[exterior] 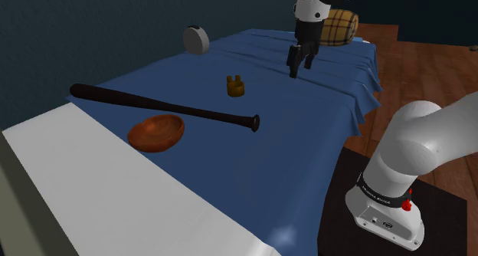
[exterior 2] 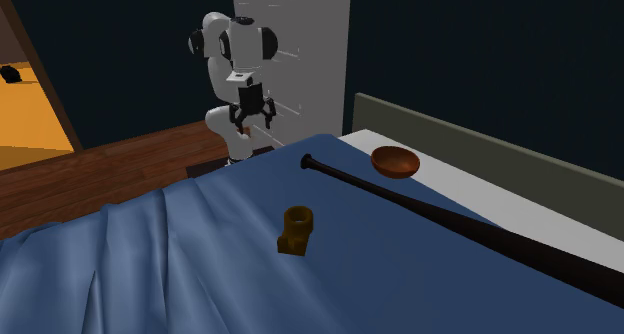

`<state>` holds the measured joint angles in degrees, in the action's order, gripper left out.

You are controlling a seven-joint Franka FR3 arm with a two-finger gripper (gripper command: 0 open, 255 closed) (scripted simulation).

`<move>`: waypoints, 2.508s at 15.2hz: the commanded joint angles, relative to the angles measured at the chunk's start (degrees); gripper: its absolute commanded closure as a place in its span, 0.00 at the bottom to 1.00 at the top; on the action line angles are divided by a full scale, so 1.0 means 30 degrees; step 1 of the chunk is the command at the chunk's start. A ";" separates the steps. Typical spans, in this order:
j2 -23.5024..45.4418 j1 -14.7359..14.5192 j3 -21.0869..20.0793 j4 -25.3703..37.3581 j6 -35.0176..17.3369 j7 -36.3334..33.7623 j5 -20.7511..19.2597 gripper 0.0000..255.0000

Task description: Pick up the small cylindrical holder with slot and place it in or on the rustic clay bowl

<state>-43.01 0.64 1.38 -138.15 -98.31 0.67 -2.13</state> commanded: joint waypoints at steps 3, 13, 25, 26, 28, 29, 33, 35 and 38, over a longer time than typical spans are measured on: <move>0.1736 0.0126 -0.0275 0.0862 -0.0602 -0.0981 0.0322 0.00; 1.0281 0.0778 -0.0974 0.6659 -0.2113 -0.5410 0.1378 0.00; 2.0473 0.1364 -0.0471 1.6945 -0.0727 -0.9713 0.2505 0.00; 2.1382 0.1436 -0.0399 1.8042 -0.0437 -1.0035 0.2634 0.00; 2.3280 0.1608 -0.0259 2.0427 0.0252 -1.0684 0.2908 0.00; 2.4284 0.1710 -0.0194 2.1744 0.0664 -1.1014 0.3052 0.00; 2.4869 0.1732 -0.0172 2.1740 0.0139 -1.1205 0.3160 0.00; 2.4821 0.1693 -0.0181 2.1156 -0.0398 -1.1181 0.3170 0.00; 2.4788 0.1645 -0.0193 2.0450 -0.1073 -1.1152 0.3186 0.00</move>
<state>31.51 5.66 0.83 -76.03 -100.89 -32.75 7.42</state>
